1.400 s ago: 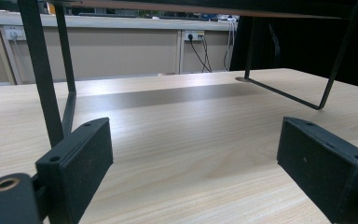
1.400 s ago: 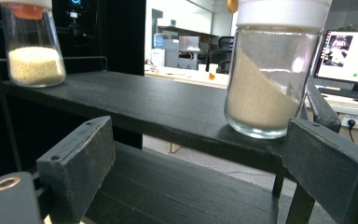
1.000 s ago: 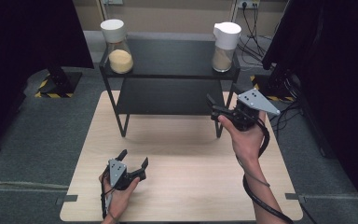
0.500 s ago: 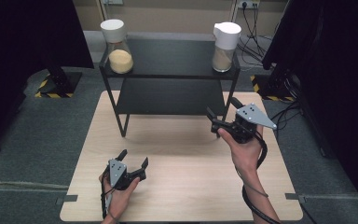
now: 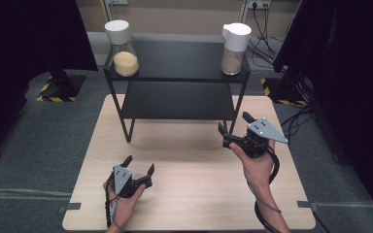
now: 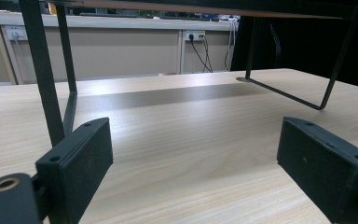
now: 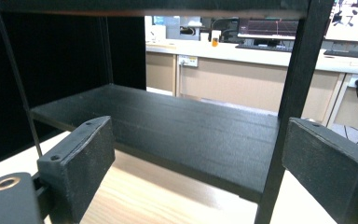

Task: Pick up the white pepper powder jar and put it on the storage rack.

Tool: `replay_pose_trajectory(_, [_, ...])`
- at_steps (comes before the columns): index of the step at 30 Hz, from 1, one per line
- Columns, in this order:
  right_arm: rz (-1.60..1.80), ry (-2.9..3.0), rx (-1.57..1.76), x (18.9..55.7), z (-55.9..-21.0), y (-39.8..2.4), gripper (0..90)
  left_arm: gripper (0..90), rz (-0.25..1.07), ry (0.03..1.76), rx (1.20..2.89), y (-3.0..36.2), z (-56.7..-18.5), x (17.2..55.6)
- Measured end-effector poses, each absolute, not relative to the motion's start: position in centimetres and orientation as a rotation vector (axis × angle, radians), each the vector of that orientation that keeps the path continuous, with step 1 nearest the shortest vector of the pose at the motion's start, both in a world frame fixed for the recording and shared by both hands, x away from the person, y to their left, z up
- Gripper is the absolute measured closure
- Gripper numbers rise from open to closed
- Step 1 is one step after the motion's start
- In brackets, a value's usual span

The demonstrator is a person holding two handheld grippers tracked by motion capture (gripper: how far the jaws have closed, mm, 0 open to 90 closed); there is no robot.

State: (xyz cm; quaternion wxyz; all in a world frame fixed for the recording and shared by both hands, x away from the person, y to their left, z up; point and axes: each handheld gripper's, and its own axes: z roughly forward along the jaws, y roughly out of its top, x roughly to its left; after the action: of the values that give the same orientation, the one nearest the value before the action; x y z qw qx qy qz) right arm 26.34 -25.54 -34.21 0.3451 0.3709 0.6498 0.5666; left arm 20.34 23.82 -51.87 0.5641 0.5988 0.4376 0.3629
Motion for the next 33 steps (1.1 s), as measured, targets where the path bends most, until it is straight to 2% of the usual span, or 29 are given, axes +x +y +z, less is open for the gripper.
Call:
replay_pose_trajectory(20, [1.451, 1.725, 1.017, 25.2, -38.2, -26.7, 9.3, 10.0, 0.854, 1.03, 1.408, 23.8, -51.9, 20.3])
replay_pose_trajectory(33, [1.439, 1.741, 1.023, 24.3, -39.5, -27.1, 9.3, 9.9, 0.854, 1.031, 1.407, 23.8, -51.9, 20.3])
